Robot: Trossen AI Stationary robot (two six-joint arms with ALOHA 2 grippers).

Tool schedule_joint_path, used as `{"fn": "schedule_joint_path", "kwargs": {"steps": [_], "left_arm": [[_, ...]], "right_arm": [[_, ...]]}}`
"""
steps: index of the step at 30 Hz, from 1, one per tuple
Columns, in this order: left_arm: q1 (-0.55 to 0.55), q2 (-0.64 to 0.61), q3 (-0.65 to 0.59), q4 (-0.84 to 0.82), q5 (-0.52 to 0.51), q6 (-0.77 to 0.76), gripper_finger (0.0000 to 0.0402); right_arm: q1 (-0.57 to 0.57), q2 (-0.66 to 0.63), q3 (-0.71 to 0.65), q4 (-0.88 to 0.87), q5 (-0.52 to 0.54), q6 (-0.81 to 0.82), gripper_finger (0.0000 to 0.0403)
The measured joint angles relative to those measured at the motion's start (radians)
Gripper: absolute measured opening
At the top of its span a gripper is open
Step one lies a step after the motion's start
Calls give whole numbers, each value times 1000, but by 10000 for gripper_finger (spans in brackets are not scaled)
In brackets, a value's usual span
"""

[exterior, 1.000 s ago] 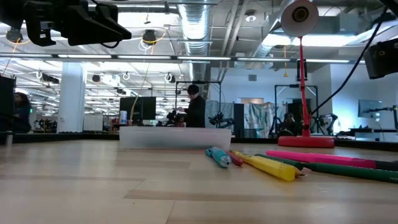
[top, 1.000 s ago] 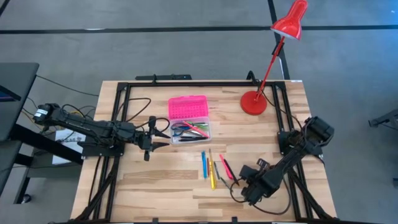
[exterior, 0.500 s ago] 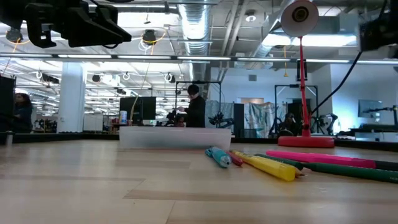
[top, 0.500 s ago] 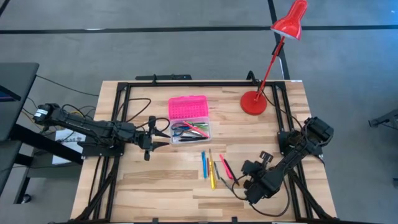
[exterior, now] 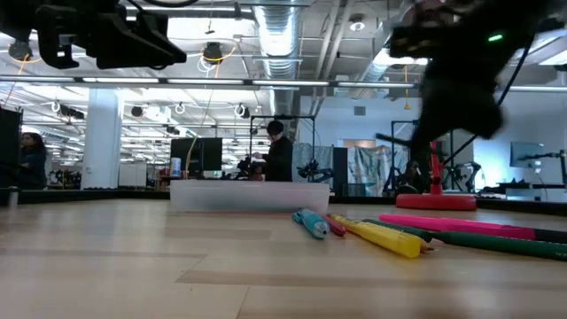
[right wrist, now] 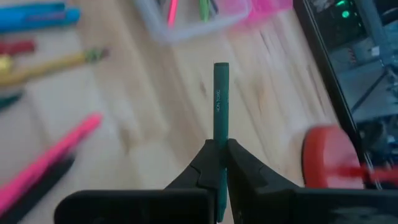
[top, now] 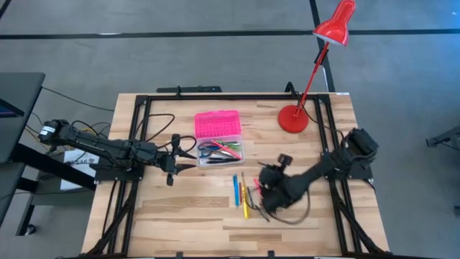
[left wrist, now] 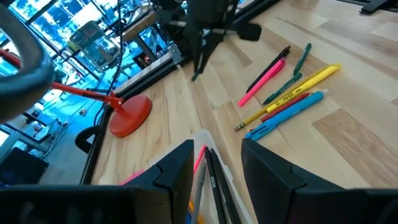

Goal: Pick & place school supplies into a supply box
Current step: Put the green crayon into the pink supply box

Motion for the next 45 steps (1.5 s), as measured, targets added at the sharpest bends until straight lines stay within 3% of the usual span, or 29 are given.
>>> {"fn": "schedule_joint_path", "kwargs": {"steps": [9,13,17,26,31,37,45], "left_arm": [[0,0,0,-40,-96,-30,129],[0,0,0,-62,-163,-34,129],[0,0,0,-61,-230,-46,129],[0,-3,0,-52,-423,-90,129],[0,-3,0,-52,-427,-90,129],[0,-3,0,-50,-427,-90,129],[0,-3,0,-49,-427,-90,129]], "right_arm": [[-265,0,0,432,-12,-491,1],[-361,0,0,630,-149,-705,1],[-441,4,1,776,-306,-820,1],[-529,5,1,884,-553,-853,3],[-544,5,1,901,-566,-852,9],[-560,6,1,923,-670,-842,10],[-588,6,1,945,-745,-728,10]]}}
